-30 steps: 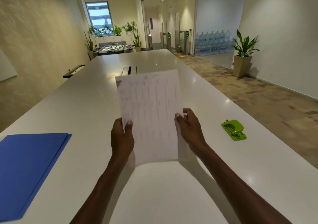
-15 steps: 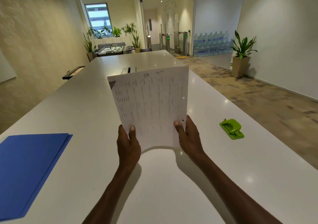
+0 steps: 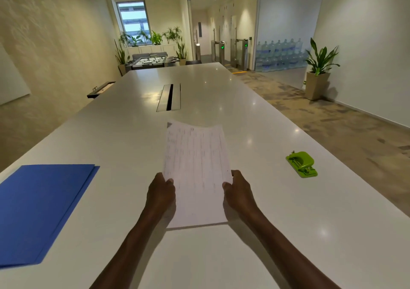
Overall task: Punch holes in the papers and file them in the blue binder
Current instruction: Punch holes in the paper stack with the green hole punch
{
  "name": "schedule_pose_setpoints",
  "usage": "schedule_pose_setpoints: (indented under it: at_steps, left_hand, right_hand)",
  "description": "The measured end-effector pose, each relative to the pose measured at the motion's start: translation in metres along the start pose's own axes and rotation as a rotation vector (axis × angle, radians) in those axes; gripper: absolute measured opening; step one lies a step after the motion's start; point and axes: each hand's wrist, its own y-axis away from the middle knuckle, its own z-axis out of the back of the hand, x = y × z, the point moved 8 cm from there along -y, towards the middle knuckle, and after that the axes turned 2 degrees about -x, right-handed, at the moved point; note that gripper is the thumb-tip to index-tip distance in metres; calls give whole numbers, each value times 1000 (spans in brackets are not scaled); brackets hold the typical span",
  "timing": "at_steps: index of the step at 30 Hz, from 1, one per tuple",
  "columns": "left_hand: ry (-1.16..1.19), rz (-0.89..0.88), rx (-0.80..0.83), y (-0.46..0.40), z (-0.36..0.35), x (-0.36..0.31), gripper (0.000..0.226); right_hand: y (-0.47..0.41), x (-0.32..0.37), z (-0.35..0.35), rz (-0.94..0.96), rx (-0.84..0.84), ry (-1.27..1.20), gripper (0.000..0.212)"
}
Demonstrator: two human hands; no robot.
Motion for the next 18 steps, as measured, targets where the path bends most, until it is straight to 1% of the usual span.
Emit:
schedule_pose_setpoints:
  at_steps: [3,5,7,12,15,18]
  left_hand:
    - [-79,48,61,-1,-7,19,34]
    - [-128,56,69,1,-10,28,28]
    - [-175,49,48,3,-8,31,20]
    - [-277,-17,-71,11,2,27,21]
    - [-313,-51,-105,13,5,27,20]
    - [-294,-65,-129,15,6,26,17]
  right_hand:
    - [9,-10,-10,-45,15,79,25]
    - [14,-15,-16,-64,19,143,22]
    - [16,-15,-19,-40,4,208,16]
    - [17,-12,-29,10,-5,346,10]
    - [20,-12,-32,-31,1,200,5]
    - [19,-14,-31,-83,-14,204,12]
